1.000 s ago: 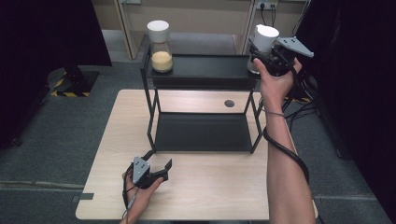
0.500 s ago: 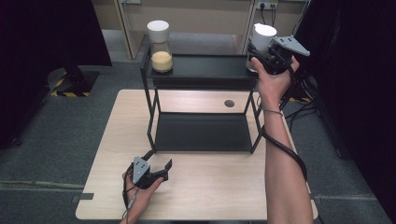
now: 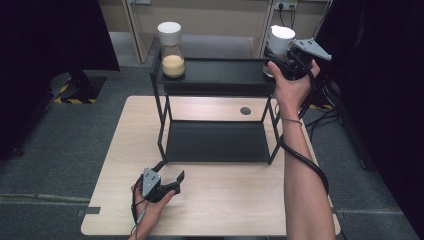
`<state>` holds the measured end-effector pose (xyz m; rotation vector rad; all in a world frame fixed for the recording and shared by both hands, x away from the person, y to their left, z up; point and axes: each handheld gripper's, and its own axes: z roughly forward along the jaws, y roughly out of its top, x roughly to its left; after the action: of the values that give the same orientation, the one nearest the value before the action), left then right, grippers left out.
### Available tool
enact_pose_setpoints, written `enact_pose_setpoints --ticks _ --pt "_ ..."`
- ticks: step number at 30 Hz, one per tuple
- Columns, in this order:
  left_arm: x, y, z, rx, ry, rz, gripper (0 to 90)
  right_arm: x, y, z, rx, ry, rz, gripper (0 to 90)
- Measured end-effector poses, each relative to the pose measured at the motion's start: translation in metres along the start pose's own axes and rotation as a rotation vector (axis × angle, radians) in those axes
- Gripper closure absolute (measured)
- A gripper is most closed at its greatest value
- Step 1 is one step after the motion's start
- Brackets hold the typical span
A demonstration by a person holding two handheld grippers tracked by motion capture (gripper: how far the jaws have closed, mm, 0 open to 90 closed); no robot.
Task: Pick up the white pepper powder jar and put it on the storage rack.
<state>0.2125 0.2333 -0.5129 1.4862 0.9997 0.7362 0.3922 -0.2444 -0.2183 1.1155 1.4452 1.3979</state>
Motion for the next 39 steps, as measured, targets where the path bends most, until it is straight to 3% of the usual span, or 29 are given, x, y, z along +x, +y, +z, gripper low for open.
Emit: enact_pose_setpoints --ticks 9,39 --pt "0.0 0.0 0.0 0.0 0.0 -0.002 13.2 0.003 -0.004 -0.008 -0.007 0.002 0.011 6.9" --pt "0.0 0.0 0.0 0.0 0.001 -0.005 13.2 0.005 -0.024 -0.042 -0.043 0.045 -0.014 3.8"
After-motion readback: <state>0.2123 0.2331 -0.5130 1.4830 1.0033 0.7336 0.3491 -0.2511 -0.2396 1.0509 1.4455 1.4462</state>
